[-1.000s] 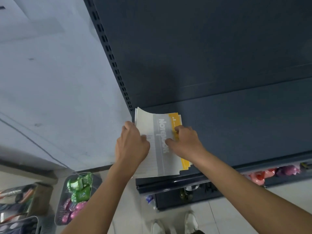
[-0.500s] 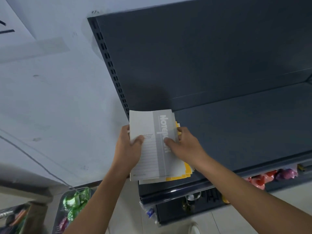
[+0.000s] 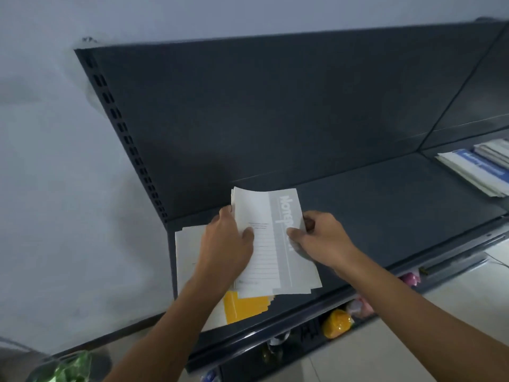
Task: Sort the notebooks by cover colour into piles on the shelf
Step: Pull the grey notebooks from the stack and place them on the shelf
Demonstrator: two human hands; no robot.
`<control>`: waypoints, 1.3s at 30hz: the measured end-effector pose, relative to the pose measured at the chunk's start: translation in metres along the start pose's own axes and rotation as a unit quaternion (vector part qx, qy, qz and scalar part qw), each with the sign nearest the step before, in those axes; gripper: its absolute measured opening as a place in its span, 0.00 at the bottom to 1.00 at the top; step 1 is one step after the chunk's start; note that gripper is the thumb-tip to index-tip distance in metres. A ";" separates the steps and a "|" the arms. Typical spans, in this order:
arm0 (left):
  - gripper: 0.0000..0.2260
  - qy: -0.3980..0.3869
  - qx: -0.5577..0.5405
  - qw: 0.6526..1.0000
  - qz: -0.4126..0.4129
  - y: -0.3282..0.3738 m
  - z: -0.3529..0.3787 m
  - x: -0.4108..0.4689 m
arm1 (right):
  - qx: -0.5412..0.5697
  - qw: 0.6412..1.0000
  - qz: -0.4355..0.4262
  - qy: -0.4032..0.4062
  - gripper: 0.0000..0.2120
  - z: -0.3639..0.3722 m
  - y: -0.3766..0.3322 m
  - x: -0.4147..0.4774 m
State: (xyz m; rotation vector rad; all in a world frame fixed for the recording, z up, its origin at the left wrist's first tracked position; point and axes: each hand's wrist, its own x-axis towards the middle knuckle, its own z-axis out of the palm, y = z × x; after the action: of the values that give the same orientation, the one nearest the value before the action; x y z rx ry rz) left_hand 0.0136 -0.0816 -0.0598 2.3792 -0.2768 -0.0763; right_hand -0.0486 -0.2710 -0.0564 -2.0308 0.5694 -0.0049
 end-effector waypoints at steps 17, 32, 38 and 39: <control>0.20 -0.122 0.004 0.986 0.112 0.272 0.238 0.014 | -0.079 0.982 0.062 0.160 0.07 -0.304 0.175 0.016; 0.17 -0.211 0.012 0.962 0.171 0.450 0.383 0.009 | -0.051 0.958 0.138 0.246 0.04 -0.485 0.273 0.008; 0.16 -0.237 0.008 0.953 0.190 0.505 0.435 0.026 | -0.038 0.947 0.168 0.270 0.06 -0.542 0.295 0.026; 0.15 -0.238 0.006 0.952 0.192 0.515 0.444 0.031 | -0.039 0.946 0.169 0.274 0.06 -0.552 0.299 0.031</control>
State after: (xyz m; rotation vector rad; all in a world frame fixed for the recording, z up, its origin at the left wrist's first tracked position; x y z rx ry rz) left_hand -0.1070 -0.7510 -0.0352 2.2465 -0.9640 -0.4668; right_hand -0.2680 -0.8595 -0.0276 -1.9777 1.2812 -0.3567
